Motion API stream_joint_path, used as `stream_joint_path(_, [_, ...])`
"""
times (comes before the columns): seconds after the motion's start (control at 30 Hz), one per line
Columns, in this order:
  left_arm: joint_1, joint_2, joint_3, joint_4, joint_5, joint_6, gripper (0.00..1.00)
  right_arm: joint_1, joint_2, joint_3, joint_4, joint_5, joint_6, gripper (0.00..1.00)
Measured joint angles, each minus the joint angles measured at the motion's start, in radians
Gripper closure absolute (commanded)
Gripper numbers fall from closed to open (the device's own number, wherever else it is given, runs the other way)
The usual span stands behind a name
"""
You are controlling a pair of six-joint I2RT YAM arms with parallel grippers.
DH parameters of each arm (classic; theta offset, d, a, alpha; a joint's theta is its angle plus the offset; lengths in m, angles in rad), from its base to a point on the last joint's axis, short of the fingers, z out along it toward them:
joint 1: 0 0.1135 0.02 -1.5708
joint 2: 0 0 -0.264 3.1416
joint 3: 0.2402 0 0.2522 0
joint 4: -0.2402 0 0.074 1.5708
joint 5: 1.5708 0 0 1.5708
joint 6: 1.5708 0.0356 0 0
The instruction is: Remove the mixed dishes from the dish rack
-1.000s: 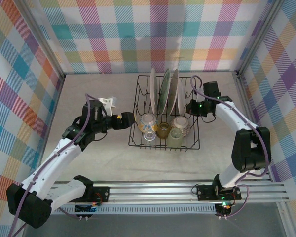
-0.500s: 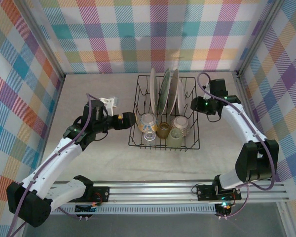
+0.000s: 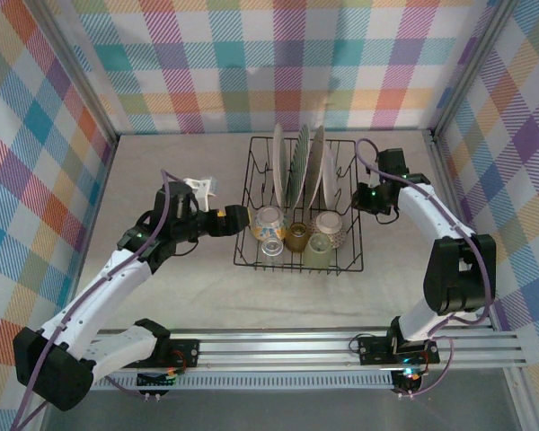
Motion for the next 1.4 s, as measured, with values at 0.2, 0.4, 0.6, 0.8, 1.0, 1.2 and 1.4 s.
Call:
stream_joint_path(0.2, [-0.002,0.029,0.019,0.000,0.000,0.000,0.08,0.030,0.004,0.001,0.018,0.013,-0.013,1.00])
stream_joint_path(0.4, [-0.010,0.070,0.062,0.001,-0.008,0.000,0.10,0.092,0.035,0.027,0.047,0.024,-0.012,1.00])
stream_joint_path(0.6, [-0.013,0.134,0.113,0.002,-0.045,0.001,0.12,0.153,0.087,0.072,0.076,0.023,-0.004,1.00])
stream_joint_path(0.8, [-0.013,0.234,0.200,-0.001,-0.127,0.018,0.16,0.193,0.115,0.102,0.089,0.020,0.000,1.00])
stream_joint_path(1.0, [-0.014,0.289,0.262,-0.020,-0.241,0.015,0.19,0.214,0.127,0.116,0.089,0.016,0.012,0.75])
stream_joint_path(1.2, [-0.014,0.362,0.324,-0.033,-0.266,0.017,0.32,0.235,0.110,0.117,0.076,-0.008,0.009,0.42])
stream_joint_path(1.4, [-0.014,0.441,0.388,-0.058,-0.272,0.022,0.43,0.240,0.011,0.126,0.027,0.010,0.013,0.22])
